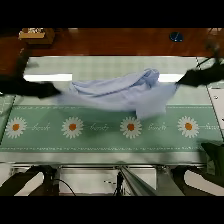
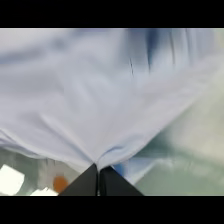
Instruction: Fold the shirts.
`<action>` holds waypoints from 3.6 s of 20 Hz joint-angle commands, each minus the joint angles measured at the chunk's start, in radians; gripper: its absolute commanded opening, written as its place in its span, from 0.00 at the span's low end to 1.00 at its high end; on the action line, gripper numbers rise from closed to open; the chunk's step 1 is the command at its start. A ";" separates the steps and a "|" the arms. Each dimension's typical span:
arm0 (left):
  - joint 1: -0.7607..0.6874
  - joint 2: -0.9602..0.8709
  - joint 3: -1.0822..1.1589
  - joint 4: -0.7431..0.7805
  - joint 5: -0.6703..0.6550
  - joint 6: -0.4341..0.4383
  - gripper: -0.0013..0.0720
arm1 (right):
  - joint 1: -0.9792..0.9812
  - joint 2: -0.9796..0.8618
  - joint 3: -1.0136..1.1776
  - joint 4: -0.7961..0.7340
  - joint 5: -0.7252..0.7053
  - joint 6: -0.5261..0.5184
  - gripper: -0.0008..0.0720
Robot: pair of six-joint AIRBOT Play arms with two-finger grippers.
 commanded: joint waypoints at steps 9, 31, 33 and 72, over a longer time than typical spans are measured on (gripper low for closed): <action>0.026 0.275 0.968 0.036 0.065 -0.127 0.05 | 0.002 0.506 0.636 -0.215 -0.266 0.250 0.05; 0.031 0.237 0.064 0.201 -0.192 -0.141 0.05 | 0.206 -0.002 0.431 -0.481 0.282 0.253 0.05; 0.031 0.100 0.066 0.201 -0.087 -0.099 0.05 | 0.292 -0.132 0.431 -0.550 0.131 0.251 0.05; 0.597 -0.424 -0.266 0.143 -0.307 0.017 0.77 | -0.033 -0.138 -0.204 -0.364 -0.039 0.182 0.61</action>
